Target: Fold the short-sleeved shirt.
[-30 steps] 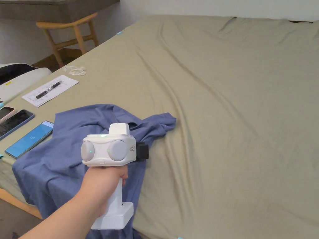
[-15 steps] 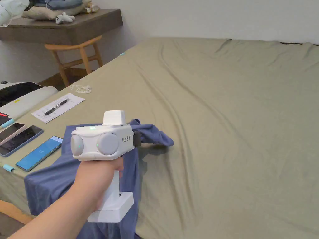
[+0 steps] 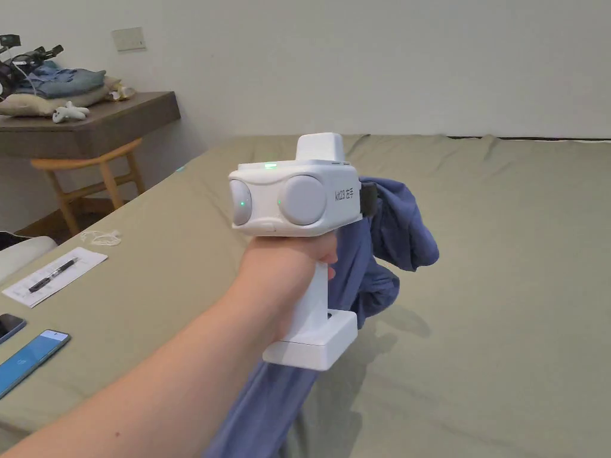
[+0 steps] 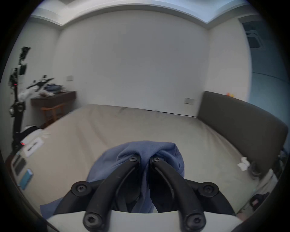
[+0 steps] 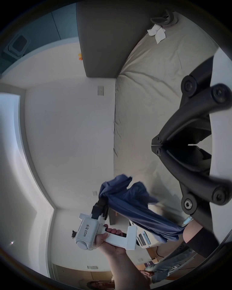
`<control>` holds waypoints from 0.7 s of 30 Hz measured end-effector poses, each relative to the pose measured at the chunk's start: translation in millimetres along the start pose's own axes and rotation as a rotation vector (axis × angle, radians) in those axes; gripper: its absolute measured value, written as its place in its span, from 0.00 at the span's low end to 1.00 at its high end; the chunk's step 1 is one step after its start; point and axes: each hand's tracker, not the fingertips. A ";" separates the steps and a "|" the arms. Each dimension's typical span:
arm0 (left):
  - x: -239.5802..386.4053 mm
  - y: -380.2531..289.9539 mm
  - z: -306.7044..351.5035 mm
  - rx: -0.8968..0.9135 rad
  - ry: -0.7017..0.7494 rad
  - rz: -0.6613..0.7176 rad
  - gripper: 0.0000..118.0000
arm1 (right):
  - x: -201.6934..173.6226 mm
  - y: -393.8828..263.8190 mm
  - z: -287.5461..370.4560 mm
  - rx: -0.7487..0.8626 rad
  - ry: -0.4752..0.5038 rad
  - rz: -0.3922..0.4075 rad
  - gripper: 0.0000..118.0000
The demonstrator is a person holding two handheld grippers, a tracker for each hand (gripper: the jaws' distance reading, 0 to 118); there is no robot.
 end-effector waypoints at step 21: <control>321.2 -215.6 -119.5 -0.405 -0.518 -0.324 0.83 | 106.6 -20.3 58.9 0.083 -0.336 -0.156 0.00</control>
